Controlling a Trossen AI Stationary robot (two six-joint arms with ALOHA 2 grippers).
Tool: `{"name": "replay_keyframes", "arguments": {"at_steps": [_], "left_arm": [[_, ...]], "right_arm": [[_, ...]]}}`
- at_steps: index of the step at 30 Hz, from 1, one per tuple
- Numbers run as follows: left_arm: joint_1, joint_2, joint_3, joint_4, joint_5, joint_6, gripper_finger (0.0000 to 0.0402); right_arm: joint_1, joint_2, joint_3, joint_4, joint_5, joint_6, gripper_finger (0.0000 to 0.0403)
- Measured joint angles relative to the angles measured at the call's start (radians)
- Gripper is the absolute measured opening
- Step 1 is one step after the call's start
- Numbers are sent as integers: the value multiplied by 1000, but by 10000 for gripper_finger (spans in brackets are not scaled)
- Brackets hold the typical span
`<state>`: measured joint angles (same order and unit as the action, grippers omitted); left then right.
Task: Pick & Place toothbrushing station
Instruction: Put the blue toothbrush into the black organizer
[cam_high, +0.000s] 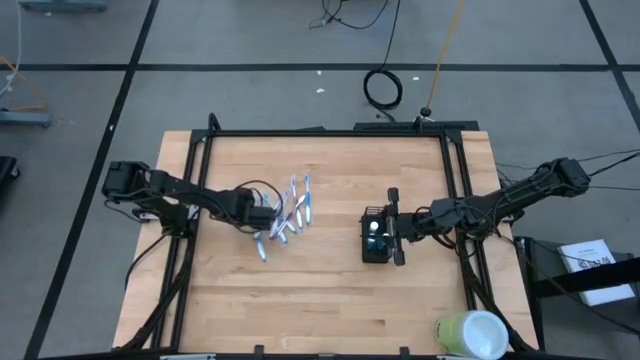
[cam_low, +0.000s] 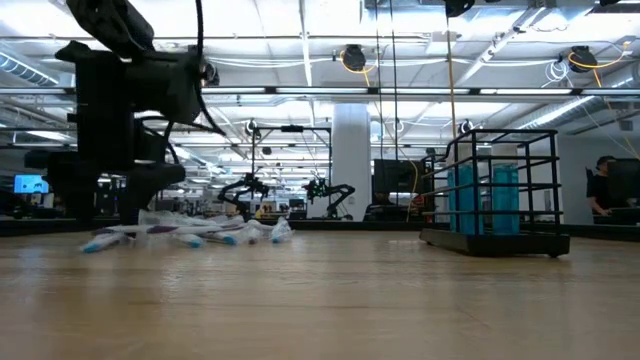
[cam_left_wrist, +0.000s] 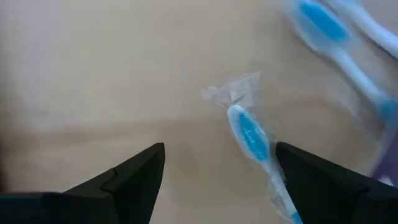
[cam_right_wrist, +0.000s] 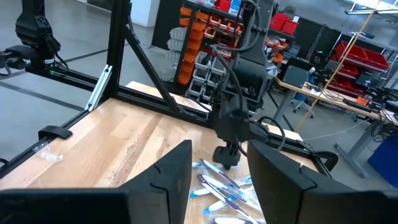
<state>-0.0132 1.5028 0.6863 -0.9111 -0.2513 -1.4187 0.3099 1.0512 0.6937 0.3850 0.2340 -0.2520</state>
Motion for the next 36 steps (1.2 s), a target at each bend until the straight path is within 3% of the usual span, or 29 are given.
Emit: {"name": "replay_keyframes", "arguments": {"at_steps": [7,14,17,26,32,36], "left_arm": [[41,3,57,-120,17,47,310],[-21,2,143,-129,65,-4,310],[-63,2,135,-129,113,-90,310],[-153,-2,41,-104,73,-325,310],[-147,1,25,55,42,-277,310],[-114,1,25,57,9,-223,310]], "right_arm": [[0,0,0,9,0,2,146],[0,0,0,8,0,3,146],[0,0,0,6,0,4,146],[0,0,0,-8,-2,15,146],[0,0,0,-3,-2,31,146],[0,0,0,3,-3,31,146]]}}
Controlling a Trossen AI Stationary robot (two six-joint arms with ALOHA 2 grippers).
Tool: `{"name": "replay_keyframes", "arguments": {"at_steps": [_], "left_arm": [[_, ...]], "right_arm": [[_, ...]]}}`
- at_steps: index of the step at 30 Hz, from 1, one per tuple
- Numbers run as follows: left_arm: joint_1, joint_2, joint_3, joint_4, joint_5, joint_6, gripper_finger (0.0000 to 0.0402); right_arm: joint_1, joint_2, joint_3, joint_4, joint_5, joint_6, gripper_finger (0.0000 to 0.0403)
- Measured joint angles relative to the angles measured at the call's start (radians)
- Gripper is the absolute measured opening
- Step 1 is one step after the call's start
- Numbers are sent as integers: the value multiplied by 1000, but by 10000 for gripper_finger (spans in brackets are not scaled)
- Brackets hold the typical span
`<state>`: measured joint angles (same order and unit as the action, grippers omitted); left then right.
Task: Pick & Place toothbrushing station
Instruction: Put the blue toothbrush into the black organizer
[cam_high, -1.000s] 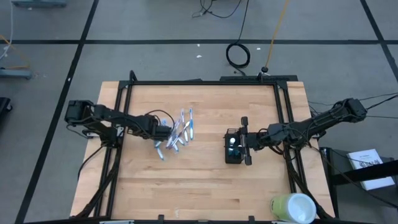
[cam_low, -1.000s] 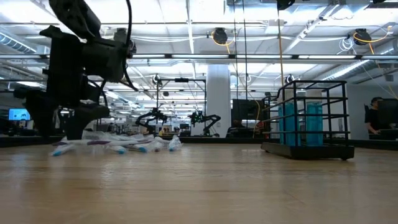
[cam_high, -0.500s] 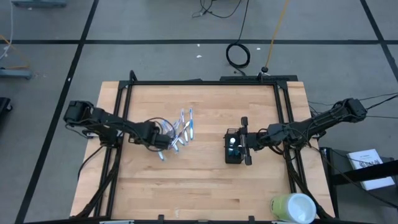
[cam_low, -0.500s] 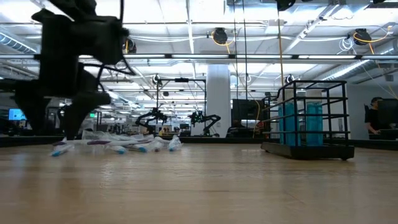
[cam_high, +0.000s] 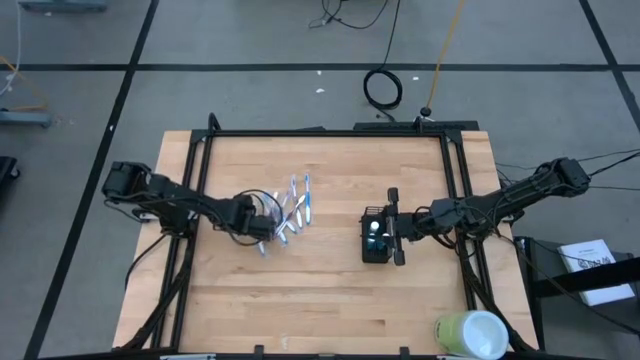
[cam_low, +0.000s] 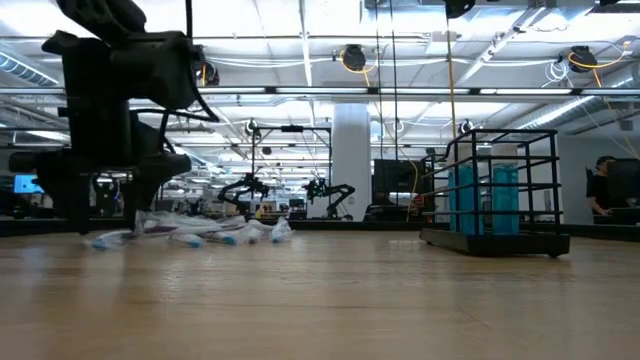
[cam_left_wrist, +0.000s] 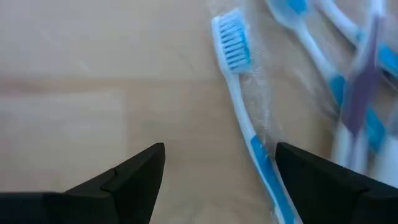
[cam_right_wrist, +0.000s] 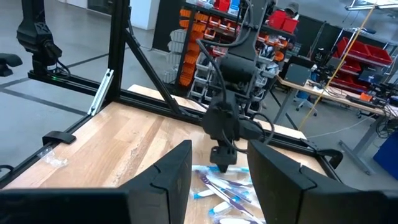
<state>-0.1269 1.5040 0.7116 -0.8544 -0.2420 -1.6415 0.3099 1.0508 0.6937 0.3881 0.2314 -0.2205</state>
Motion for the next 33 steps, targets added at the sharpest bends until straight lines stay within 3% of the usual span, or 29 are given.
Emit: {"name": "replay_keyframes", "arguments": {"at_steps": [6,12,25,33], "left_arm": [[33,0,0,57,90,31,310],[33,12,2,111,115,51,295],[37,32,4,151,129,164,97],[36,18,5,154,91,277,17]], "right_arm": [[0,0,0,3,0,18,146],[0,0,0,4,0,18,146],[0,0,0,4,0,18,146],[0,0,0,4,1,18,146]]}}
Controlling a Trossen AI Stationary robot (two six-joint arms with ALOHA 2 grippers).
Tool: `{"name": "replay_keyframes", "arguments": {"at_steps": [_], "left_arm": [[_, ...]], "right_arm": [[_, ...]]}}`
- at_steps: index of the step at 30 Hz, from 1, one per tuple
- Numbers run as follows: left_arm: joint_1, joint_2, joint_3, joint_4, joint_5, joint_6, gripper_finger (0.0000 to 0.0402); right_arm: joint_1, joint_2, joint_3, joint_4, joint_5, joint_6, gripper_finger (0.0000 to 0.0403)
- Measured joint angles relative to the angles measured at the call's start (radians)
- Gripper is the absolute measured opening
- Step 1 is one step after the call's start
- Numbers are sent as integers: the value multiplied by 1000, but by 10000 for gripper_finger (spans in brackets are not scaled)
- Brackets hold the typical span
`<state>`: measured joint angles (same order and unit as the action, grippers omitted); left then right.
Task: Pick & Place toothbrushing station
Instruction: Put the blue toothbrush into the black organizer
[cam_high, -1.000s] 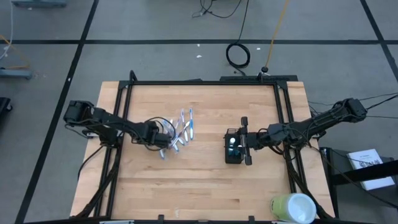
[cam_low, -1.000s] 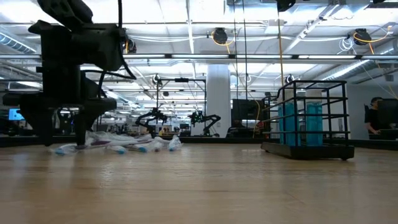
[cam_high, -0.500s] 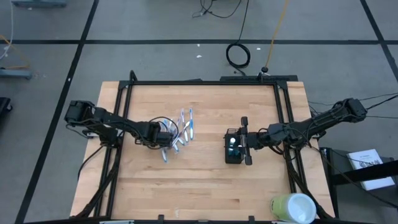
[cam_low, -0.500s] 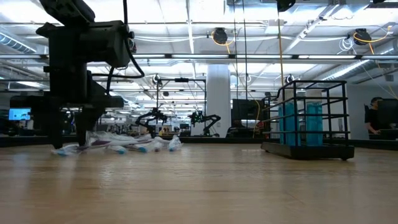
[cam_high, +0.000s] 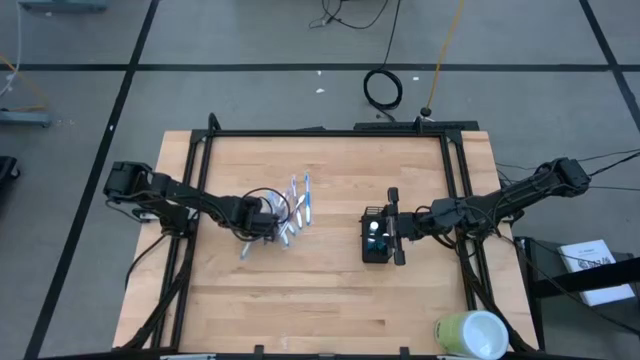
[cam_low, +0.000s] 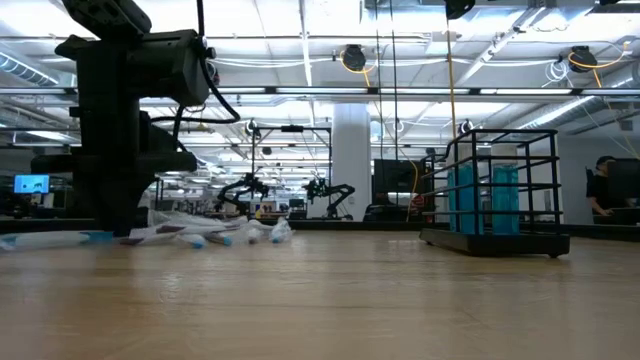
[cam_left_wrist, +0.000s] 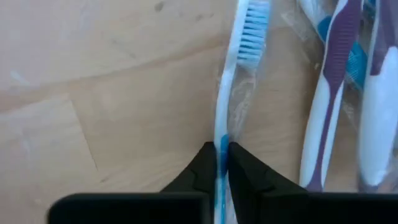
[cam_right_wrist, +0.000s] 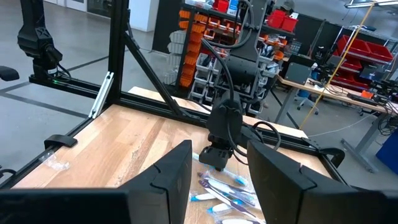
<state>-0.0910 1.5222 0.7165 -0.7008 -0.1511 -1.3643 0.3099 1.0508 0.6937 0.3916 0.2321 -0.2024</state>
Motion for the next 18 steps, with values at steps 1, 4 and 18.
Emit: {"name": "replay_keyframes", "arguments": {"at_steps": [1,4,18], "left_arm": [[1,-5,1,-2,-5,20,15],[1,-36,12,-12,-35,58,17],[-84,-252,182,27,-297,357,19]], "right_arm": [[0,0,0,0,0,0,146],[0,0,0,0,0,0,146],[0,0,0,-10,2,19,146]]}}
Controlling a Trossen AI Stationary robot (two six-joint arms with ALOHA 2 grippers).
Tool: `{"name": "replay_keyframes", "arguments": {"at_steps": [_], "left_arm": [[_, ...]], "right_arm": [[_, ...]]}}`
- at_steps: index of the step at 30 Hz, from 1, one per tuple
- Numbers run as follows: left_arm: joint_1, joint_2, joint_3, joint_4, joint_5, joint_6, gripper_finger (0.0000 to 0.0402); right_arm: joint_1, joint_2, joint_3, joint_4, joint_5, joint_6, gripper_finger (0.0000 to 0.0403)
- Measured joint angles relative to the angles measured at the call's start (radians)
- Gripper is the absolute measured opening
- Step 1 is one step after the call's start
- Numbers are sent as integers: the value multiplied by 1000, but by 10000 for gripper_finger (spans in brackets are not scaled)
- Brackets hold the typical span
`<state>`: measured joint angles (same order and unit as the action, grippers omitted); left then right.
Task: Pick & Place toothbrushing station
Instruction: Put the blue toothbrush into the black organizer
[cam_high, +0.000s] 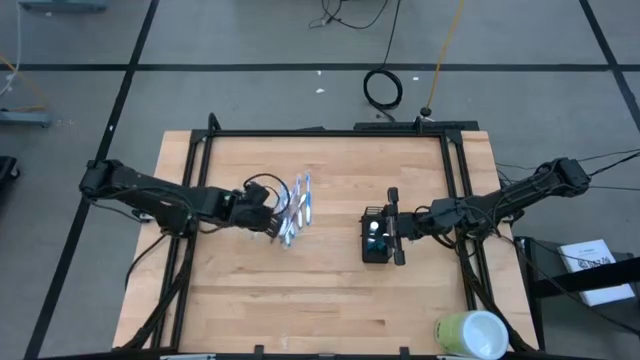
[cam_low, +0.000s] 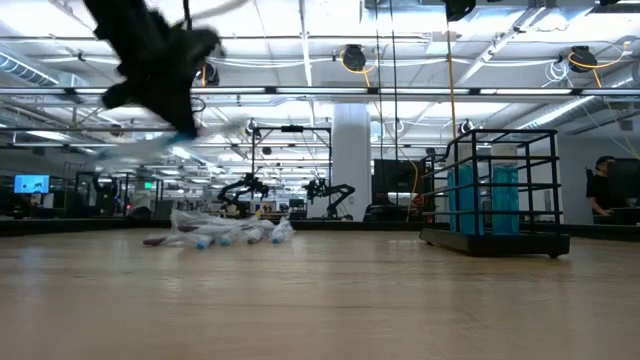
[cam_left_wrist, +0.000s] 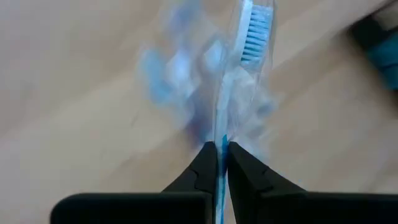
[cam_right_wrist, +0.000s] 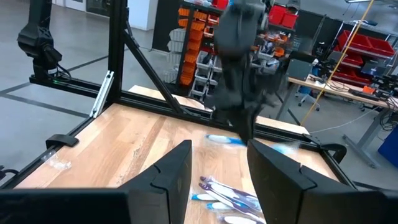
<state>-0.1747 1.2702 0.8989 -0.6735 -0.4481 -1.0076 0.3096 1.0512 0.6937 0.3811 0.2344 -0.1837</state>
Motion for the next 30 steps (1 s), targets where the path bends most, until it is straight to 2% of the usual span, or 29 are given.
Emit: {"name": "replay_keyframes", "arguments": {"at_steps": [2,6,9,12,15,22,26,30], "left_arm": [[-14,-8,7,124,-37,149,19],[-50,1,6,447,-38,570,13],[-59,22,6,664,19,829,19],[-48,46,6,830,94,990,23],[-26,74,6,908,156,1042,16],[26,152,6,984,239,1026,23],[37,185,6,1021,248,1020,27],[37,195,6,1045,248,1026,17]], "right_arm": [[0,3,0,-5,0,0,146],[-3,37,0,-1,1,-10,146],[-20,82,0,34,2,-20,146],[-47,136,0,158,2,-21,146],[-72,197,1,333,1,-5,155],[-109,337,0,564,-3,-4,198],[-122,383,0,675,-27,-2,207],[-133,405,0,700,-28,-1,200]]}}
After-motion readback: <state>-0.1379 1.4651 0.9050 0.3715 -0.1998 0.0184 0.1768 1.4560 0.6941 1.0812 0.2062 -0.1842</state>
